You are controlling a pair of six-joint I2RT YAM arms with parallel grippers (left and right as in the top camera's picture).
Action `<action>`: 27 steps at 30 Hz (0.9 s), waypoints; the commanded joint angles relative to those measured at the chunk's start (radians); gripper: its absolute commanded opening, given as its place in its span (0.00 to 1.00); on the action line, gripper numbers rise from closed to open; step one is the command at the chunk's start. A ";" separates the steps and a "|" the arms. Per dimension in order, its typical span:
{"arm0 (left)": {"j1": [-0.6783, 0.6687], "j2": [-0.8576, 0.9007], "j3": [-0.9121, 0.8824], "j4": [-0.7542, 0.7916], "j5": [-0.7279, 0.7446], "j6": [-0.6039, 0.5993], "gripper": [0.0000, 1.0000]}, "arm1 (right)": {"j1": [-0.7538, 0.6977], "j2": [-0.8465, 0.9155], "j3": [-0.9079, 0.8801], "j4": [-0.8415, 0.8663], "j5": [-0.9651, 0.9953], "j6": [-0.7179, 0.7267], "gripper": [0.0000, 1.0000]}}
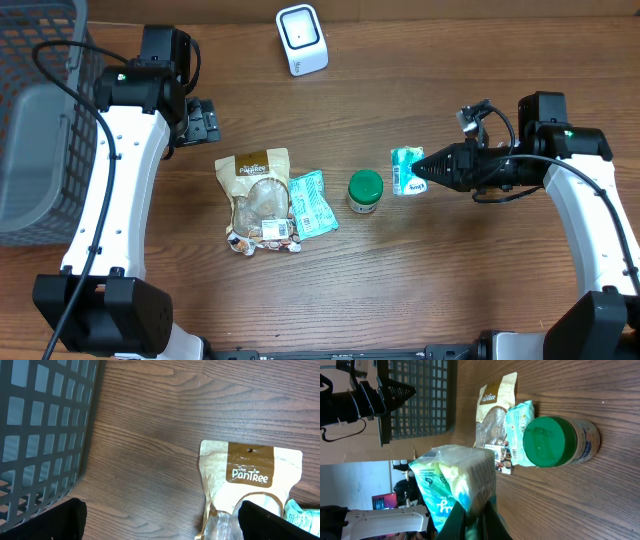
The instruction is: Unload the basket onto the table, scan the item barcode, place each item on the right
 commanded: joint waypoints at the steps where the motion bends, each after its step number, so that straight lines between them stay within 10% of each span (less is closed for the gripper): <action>1: 0.005 0.004 0.014 0.001 -0.013 0.007 0.99 | 0.003 -0.018 0.031 0.004 -0.025 -0.009 0.04; 27: 0.005 0.004 0.014 0.001 -0.013 0.007 1.00 | 0.003 -0.027 0.034 -0.057 -0.520 -0.267 0.04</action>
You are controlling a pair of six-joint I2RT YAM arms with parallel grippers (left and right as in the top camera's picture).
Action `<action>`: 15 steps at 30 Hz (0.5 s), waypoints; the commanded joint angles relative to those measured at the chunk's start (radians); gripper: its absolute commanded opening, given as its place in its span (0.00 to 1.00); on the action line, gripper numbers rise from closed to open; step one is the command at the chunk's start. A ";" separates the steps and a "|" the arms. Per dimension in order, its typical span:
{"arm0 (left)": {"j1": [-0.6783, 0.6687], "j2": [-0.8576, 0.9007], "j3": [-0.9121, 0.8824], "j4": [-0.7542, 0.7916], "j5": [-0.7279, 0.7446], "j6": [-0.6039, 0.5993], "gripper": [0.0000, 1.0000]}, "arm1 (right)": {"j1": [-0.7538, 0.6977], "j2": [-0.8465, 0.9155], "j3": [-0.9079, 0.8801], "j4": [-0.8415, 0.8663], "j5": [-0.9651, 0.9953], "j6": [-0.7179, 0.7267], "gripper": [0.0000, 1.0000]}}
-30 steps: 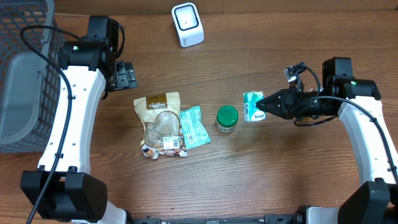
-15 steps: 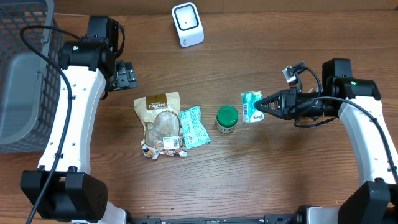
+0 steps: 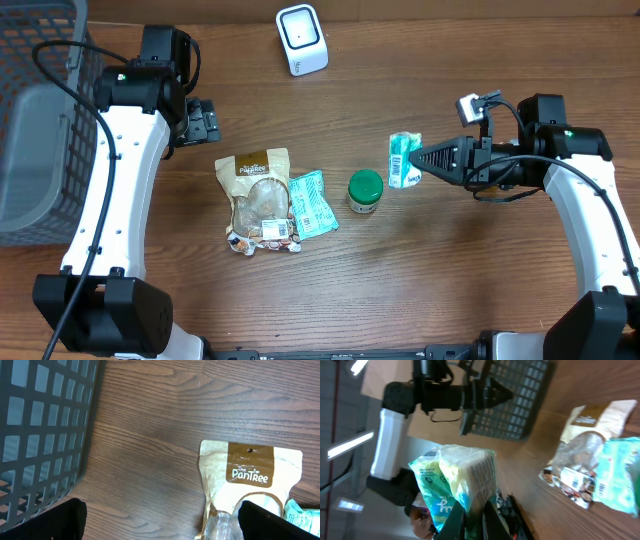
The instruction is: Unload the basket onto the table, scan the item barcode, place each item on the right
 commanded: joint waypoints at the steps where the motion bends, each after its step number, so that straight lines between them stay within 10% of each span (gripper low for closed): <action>1: 0.005 0.004 0.014 0.001 -0.013 0.007 1.00 | 0.003 -0.030 0.034 -0.017 -0.082 -0.041 0.04; 15: 0.005 0.004 0.014 0.001 -0.013 0.007 1.00 | -0.177 -0.307 0.034 -0.047 -0.081 0.091 0.04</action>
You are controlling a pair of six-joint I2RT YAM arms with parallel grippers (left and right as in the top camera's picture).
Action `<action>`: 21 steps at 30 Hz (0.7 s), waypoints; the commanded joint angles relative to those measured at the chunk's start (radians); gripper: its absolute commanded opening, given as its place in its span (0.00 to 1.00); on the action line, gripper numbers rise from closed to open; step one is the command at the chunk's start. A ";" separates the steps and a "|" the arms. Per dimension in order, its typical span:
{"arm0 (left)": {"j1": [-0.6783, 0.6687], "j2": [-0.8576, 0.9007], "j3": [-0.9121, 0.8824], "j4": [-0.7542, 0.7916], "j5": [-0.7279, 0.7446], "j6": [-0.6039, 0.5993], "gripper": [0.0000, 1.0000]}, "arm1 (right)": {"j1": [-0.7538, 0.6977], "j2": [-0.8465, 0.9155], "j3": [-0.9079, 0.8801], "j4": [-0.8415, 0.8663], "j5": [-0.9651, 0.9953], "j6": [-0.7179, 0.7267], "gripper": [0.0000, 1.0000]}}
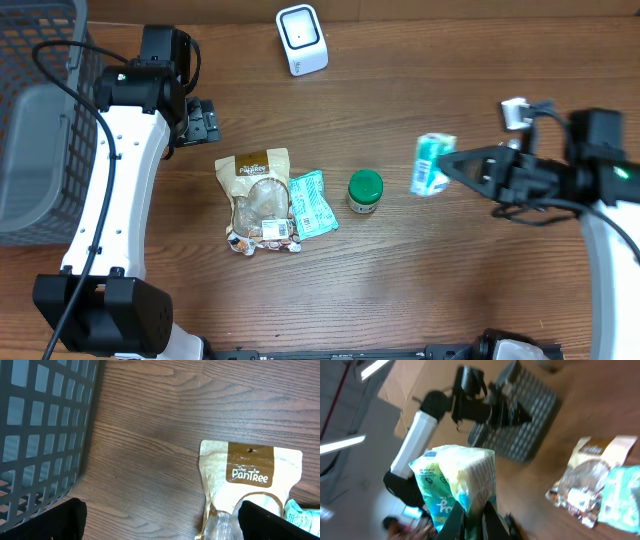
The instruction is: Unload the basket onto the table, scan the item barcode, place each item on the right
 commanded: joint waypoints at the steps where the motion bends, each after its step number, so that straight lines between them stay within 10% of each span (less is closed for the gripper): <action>1: 0.005 0.004 0.014 0.001 -0.013 0.007 1.00 | -0.053 -0.063 0.032 -0.009 -0.039 0.051 0.04; 21: 0.005 0.004 0.014 0.001 -0.013 0.007 0.99 | -0.062 -0.095 0.032 -0.021 -0.039 0.051 0.04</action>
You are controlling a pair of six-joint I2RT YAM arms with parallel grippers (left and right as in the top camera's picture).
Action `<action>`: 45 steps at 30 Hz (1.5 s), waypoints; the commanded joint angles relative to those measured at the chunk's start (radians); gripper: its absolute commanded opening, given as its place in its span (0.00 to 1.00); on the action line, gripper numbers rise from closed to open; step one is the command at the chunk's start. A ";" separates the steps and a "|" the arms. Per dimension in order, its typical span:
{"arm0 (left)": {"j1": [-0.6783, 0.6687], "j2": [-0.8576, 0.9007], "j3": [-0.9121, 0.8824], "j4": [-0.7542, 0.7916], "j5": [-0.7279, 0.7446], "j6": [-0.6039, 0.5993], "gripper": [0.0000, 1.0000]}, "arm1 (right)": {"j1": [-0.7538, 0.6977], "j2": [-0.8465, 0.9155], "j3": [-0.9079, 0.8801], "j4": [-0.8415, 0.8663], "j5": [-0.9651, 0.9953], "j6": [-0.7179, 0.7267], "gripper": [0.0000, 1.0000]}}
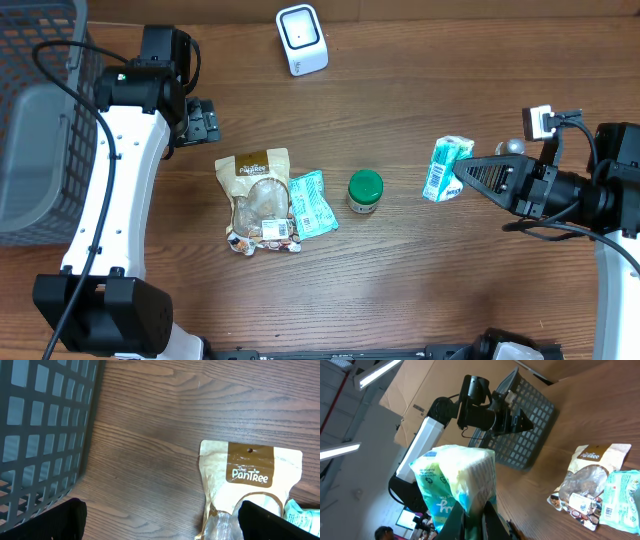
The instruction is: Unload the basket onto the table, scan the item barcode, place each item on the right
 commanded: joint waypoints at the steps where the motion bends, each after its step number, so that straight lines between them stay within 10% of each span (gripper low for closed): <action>1: 0.005 0.004 0.014 0.001 -0.013 0.007 0.99 | -0.005 -0.012 0.028 0.002 -0.034 0.001 0.04; 30: 0.005 0.004 0.014 0.001 -0.013 0.007 1.00 | -0.005 -0.012 0.028 0.025 -0.034 0.008 0.04; 45: 0.005 0.004 0.014 0.001 -0.013 0.007 1.00 | -0.001 -0.012 0.028 0.205 -0.034 0.323 0.04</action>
